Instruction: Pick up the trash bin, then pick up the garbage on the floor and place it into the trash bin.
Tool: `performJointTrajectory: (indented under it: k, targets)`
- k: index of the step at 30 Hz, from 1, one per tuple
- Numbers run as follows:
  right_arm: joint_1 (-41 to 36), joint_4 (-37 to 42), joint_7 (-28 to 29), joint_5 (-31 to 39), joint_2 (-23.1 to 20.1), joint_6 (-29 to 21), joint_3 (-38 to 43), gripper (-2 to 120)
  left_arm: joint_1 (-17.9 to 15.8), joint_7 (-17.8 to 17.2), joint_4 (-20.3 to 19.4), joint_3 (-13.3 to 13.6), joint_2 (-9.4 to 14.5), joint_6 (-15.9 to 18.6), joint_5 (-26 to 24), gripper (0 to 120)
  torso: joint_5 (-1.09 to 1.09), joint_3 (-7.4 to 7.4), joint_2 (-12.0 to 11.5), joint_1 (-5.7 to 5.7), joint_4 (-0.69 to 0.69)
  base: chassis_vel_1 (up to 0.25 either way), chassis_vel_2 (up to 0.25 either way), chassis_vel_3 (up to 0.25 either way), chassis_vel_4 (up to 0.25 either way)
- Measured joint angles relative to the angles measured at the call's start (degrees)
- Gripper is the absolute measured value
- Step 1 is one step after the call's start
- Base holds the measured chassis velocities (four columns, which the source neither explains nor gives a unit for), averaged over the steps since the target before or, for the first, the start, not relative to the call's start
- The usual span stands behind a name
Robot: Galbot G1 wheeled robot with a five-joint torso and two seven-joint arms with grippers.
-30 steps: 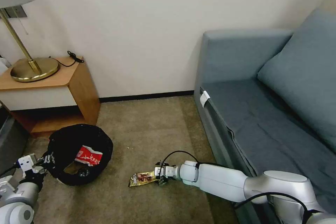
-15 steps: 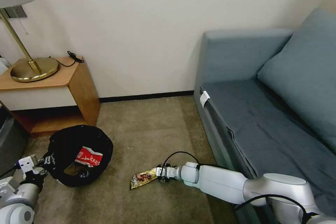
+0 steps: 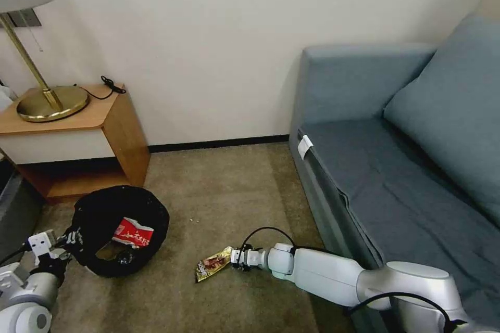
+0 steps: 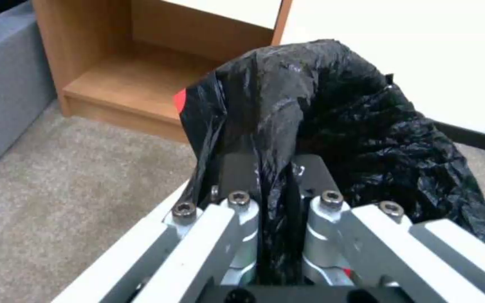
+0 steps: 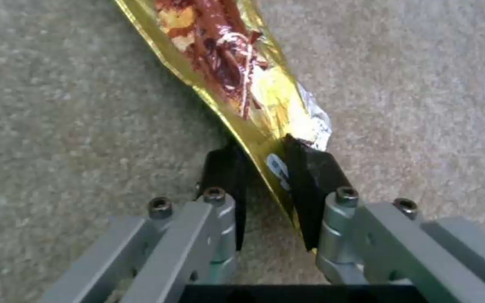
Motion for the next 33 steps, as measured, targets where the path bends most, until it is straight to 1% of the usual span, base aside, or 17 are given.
performJointTrajectory:
  k: [2,3,4,6,7,14,15,19,24,28,33]
  targets:
    - [-0.4,-0.8,0.1,-0.4,0.3,0.3,0.4,16,0.0,0.0,0.0,0.0,0.0,0.0,0.1,5,-0.01,0.00,0.0,0.00,0.00,0.000,0.000,0.000,0.000]
    - [-0.4,-0.9,0.1,-0.5,0.4,0.4,0.5,11,0.0,0.0,-0.1,0.0,0.0,0.0,0.1,5,-0.01,0.00,0.0,0.00,-0.01,0.000,0.000,0.000,0.000]
    - [-0.4,-0.9,0.1,-0.5,0.4,0.4,0.5,11,0.0,0.0,-0.1,0.0,0.0,0.0,0.1,5,-0.01,0.00,0.0,0.00,-0.01,0.000,0.000,0.000,0.000]
    - [-0.5,-1.4,0.4,-0.7,0.5,0.4,0.7,5,0.0,0.0,-0.1,0.0,0.0,0.0,0.1,5,0.01,0.00,0.0,0.00,0.01,0.000,0.000,0.000,0.000]
    - [-0.6,-1.7,0.5,-0.9,0.6,0.6,0.9,0,0.0,0.0,-0.2,0.0,-0.1,0.0,0.1,5,-0.03,0.00,0.0,0.00,0.00,0.000,0.000,0.000,0.000]
    - [-0.5,-2.0,1.2,-1.0,0.7,0.9,1.2,0,0.0,0.0,-0.3,0.2,-0.2,0.0,0.2,5,-0.02,0.01,0.0,0.00,0.00,0.000,0.000,0.000,0.000]
    - [-0.3,-2.2,1.5,-1.1,0.6,0.8,1.5,0,0.0,0.0,-0.3,0.3,-0.3,0.0,0.2,5,-0.06,0.01,0.0,0.00,-0.03,0.000,0.000,0.000,0.000]
    - [0.4,-1.9,2.3,-1.0,0.4,0.6,2.6,0,0.0,0.0,-0.3,0.9,-0.4,0.1,0.2,5,-0.06,0.02,0.0,0.00,-0.05,0.000,0.000,0.000,0.000]
    - [2.1,-1.3,2.9,-0.8,0.3,0.6,5.1,0,-0.3,0.0,-0.6,1.3,-0.3,0.4,-0.2,5,-0.04,0.02,0.0,0.00,-0.02,0.000,0.000,0.000,0.000]
    - [4.1,0.2,3.5,-0.4,0.0,0.4,7.7,0,-0.6,-0.1,-0.8,1.8,-0.2,0.8,-0.8,5,-0.03,0.02,0.0,0.01,-0.02,0.000,0.000,0.000,0.000]
    - [7.4,4.3,4.8,0.3,-1.2,-0.4,11.7,0,-1.1,-0.3,-0.9,2.7,-0.1,1.5,-2.1,5,-0.03,0.02,0.0,0.01,-0.02,0.000,0.000,0.000,0.000]
